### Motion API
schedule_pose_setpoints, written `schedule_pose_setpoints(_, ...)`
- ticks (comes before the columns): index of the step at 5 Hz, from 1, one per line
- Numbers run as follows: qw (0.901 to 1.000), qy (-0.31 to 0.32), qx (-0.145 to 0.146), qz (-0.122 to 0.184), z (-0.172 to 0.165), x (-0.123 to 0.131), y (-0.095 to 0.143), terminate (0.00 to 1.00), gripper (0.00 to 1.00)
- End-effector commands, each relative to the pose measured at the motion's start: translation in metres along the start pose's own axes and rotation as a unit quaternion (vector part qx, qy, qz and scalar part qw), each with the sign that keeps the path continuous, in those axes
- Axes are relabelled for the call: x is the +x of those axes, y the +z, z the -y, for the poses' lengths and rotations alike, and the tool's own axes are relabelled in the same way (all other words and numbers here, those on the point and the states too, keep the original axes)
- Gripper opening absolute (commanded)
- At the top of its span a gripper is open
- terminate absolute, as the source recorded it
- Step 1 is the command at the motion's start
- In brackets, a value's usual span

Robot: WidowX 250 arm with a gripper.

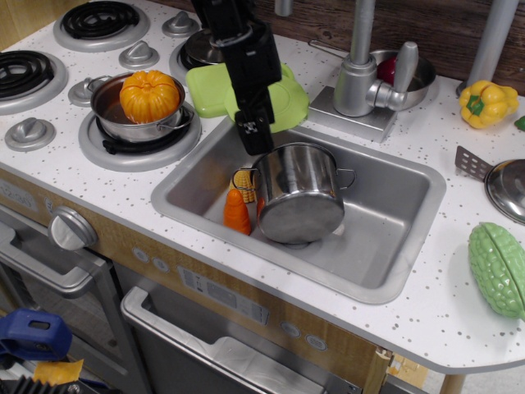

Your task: Flip pot upright in sink

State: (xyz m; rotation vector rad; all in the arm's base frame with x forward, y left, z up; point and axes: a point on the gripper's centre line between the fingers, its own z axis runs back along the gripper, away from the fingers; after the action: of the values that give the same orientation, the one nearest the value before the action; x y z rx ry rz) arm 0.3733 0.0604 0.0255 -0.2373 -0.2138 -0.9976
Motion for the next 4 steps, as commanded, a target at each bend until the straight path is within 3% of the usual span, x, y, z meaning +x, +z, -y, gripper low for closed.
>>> schedule_pose_setpoints(1, 0.9996, 0.005, 0.015, 0.023, -0.003, 0.017, 0.010, 0.00, 1.00)
schedule_pose_setpoints(3, 0.9976, 0.045, 0.013, 0.051, 0.007, 0.034, -0.001, 0.00, 1.00)
schedule_pose_setpoints(4, 0.9942, 0.079, -0.005, 0.073, 0.013, 0.040, 0.002, 0.00, 1.00)
